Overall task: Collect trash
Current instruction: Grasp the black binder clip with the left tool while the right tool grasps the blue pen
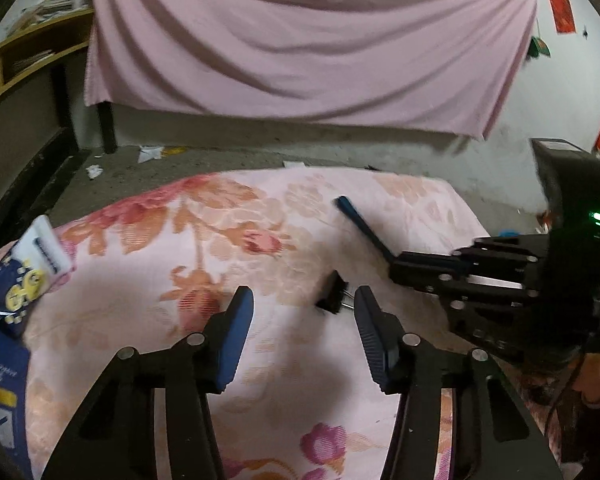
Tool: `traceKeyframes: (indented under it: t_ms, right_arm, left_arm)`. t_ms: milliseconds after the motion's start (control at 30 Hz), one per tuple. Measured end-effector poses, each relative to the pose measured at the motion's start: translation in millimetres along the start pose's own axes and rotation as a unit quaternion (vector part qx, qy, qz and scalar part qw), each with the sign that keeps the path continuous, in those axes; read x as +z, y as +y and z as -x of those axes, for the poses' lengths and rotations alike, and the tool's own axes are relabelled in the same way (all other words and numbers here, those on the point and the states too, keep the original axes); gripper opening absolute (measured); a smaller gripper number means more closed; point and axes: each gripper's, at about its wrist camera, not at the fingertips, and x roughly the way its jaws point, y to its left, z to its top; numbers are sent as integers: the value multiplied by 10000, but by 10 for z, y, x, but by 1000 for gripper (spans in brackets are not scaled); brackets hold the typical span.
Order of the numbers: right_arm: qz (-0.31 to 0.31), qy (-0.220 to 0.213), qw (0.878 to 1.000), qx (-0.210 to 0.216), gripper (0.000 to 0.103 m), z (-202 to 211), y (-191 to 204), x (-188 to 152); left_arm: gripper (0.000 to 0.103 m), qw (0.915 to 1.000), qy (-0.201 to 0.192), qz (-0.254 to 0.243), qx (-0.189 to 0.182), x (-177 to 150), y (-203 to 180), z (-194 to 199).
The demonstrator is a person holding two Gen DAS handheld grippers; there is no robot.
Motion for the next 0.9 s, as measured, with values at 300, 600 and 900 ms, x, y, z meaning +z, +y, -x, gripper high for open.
traceKeyframes:
  t_ms: [300, 600, 900]
  right_arm:
    - [-674, -27, 9977, -44, 5, 248, -215, -315]
    - [-333, 74, 9988, -365, 6, 138, -74, -215]
    - [-467, 96, 9979, -446, 6, 59, -72, -147]
  left_arm:
    - [46, 9993, 352, -74, -127, 63, -37, -290]
    - [13, 9982, 476, -175, -315, 62, -115, -365]
    - [10, 9988, 374, -168, -268, 40, -136, -301]
